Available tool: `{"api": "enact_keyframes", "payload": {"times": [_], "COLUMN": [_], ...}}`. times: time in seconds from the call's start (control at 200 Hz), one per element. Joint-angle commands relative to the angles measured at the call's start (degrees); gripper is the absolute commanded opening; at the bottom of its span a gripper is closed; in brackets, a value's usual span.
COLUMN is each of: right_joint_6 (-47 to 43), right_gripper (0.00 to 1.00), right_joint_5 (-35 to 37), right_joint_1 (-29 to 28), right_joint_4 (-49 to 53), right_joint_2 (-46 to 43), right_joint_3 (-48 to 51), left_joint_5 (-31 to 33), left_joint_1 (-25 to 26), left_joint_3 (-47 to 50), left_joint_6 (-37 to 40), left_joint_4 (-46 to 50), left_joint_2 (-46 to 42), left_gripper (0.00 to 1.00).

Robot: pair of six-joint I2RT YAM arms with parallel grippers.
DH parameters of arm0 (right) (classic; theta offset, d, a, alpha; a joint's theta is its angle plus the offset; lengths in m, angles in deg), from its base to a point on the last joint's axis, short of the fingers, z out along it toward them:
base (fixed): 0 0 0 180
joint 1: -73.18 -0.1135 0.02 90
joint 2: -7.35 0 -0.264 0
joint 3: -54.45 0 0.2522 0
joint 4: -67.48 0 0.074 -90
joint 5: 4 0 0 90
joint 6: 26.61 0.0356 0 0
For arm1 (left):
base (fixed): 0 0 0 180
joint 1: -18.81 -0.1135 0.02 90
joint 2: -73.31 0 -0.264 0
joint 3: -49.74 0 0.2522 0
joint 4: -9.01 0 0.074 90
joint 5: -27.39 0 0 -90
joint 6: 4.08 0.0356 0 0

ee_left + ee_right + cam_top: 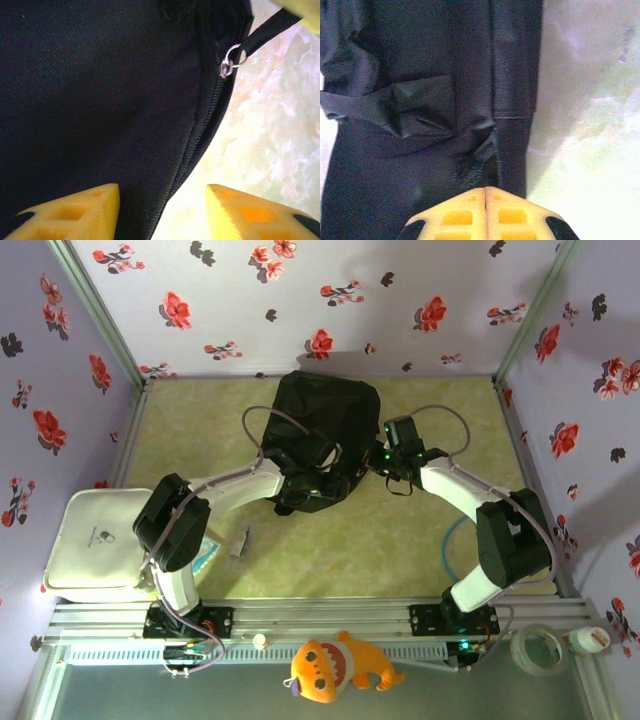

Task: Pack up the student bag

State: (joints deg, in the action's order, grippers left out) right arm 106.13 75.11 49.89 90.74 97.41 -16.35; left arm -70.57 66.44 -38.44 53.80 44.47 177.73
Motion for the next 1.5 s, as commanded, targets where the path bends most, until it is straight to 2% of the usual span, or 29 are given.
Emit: {"api": "enact_keyframes", "payload": {"times": [0.0, 0.09, 0.215, 0.395, 0.655, 0.735, 0.84, 0.965, 1.05, 1.105, 1.23, 1.315, 1.42, 1.495], "right_joint_6": [-2.31, -2.14, -2.56, -4.46, -5.49, -5.89, -6.53, -6.0, -6.05, -6.1, -6.62, -6.44, -6.52, -6.85], "right_gripper": [0.0, 0.0, 0.0, 0.0, 0.0, 0.0, 0.0, 0.0, 0.0, 0.0, 0.0, 0.0, 0.0, 0.0], "right_joint_5": [-4.05, -6.38, -5.45, 3.41, 19.92, 20.9, 17.07, 16.96, 18.73, 19.71, 20.89, 20.59, 20.93, 19.82], "right_joint_1": [-0.03, 0.0, -0.15, -0.01, 0.35, 0.35, 0.26, 0.16, 0.42, 0.94, 3.67, 5.99, 8.66, 10.65], "right_joint_4": [-3.27, -3.66, -2.25, 4.79, 14.35, 14.49, 13.5, 14.22, 15.17, 15.9, 17.12, 17.24, 16.72, 17.0], "right_joint_2": [0.18, 1.73, 3.76, 6.85, 10.66, 11.18, 10.77, 7.65, 4.39, 2.55, -0.3, -1.83, -3.37, -3.92], "right_joint_3": [-2.63, -4.13, -6.04, -10.66, -17.86, -18.62, -18.7, -15.65, -11.91, -9.54, -5.21, -2.27, 1.37, 2.44], "left_joint_5": [-0.47, 0.08, 0.4, 0.38, 0.23, -0.14, -1.31, -5.42, -11.1, -12.31, -11.8, -8.35, -3.58, -2.69], "left_joint_1": [0.69, 0.88, 0.97, 1.18, 1.14, 1.14, 1.14, 1.14, 0.64, 0.11, -2.68, -4.9, -6.81, -7.42], "left_joint_3": [-0.83, 0.01, 1.66, 3.86, 6.71, 6.93, 6.22, 4.62, 3.71, 2.99, 1.08, -0.06, -1.35, -3.02], "left_joint_6": [1.72, 1.24, 0.57, 0.22, -0.09, -0.05, 0.34, 1.43, 2.33, 2.99, 4.25, 4.35, 4.08, 4.38], "left_joint_4": [1.24, 0.85, -0.02, -0.31, -0.1, 0.09, 0.23, -0.13, -1.0, -0.63, 1.95, 3.97, 5.72, 6.15], "left_joint_2": [1.98, 2.45, 2.77, 3.32, 3.16, 3.05, 2.21, 0.15, -2.4, -4.63, -8.68, -9.97, -10.06, -9.02], "left_gripper": [0.44, 0.38, 0.29, 0.18, 0.17, 0.16, 0.17, 0.23, 0.34, 0.4, 0.54, 0.62, 0.66, 0.68]}}
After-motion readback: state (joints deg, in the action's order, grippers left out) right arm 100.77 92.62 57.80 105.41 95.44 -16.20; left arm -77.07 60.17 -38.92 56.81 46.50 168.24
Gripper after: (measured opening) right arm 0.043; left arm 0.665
